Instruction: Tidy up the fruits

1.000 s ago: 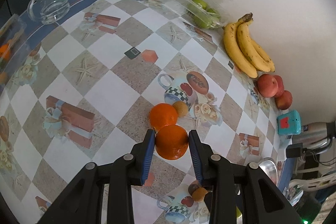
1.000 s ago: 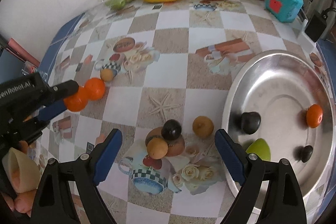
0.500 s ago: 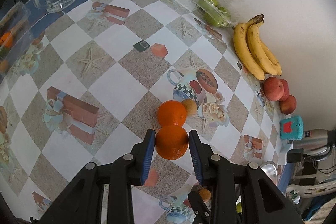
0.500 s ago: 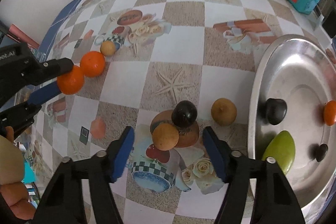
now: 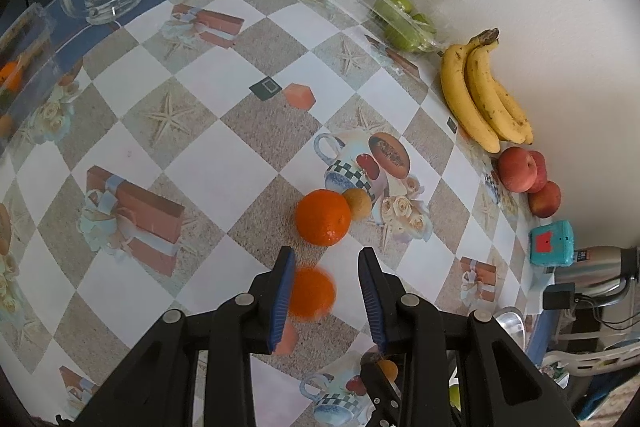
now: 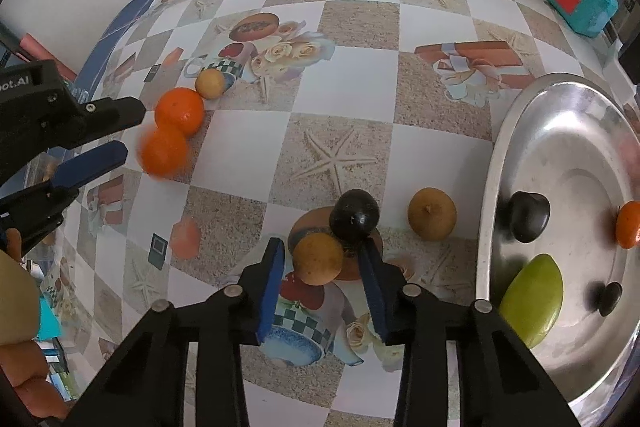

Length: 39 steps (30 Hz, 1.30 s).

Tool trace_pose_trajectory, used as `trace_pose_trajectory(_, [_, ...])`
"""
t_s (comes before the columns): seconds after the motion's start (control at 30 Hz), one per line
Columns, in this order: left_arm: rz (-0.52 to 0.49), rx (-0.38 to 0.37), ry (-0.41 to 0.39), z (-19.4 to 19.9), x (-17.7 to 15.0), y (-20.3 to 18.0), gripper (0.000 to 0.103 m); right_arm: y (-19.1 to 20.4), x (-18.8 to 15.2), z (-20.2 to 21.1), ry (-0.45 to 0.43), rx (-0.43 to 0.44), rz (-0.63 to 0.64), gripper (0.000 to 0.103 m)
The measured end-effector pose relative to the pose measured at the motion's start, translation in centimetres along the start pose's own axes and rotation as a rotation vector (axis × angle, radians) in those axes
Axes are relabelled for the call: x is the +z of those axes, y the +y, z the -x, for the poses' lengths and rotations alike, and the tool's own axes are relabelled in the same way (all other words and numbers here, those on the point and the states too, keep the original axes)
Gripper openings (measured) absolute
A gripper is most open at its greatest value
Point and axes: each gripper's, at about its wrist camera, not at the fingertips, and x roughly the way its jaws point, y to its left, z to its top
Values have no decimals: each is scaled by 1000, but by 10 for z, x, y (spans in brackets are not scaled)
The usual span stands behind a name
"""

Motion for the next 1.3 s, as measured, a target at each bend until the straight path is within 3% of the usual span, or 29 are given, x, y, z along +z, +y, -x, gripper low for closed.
trace_pose_trajectory(0.3, [-3, 4, 32, -7, 0, 2, 37, 1, 1, 1, 0, 2, 6, 30])
trace_pose_trajectory(0.33, [-4, 6, 39, -8, -1, 2, 40, 2, 1, 1, 0, 5, 10, 28])
trace_pose_trajectory(0.37, [-9, 8, 45, -10, -2, 1, 53, 3, 1, 2, -1, 8, 13, 27])
trace_pose_trajectory(0.43, [-43, 7, 60, -12, -4, -4, 66, 5, 3, 4, -4, 20, 19, 27])
trace_pose_trajectory(0.67, [-107, -14, 76, -6, -10, -17, 68, 4, 3, 14, -30, 32, 4, 27])
trace_pose_trajectory(0.93, [-115, 0, 121, -8, -19, -15, 69, 0, -8, 35, -69, 29, -31, 27])
trace_pose_trajectory(1.3, [-197, -28, 202, -24, -38, -33, 68, -38, -13, 63, -139, 19, -166, 27])
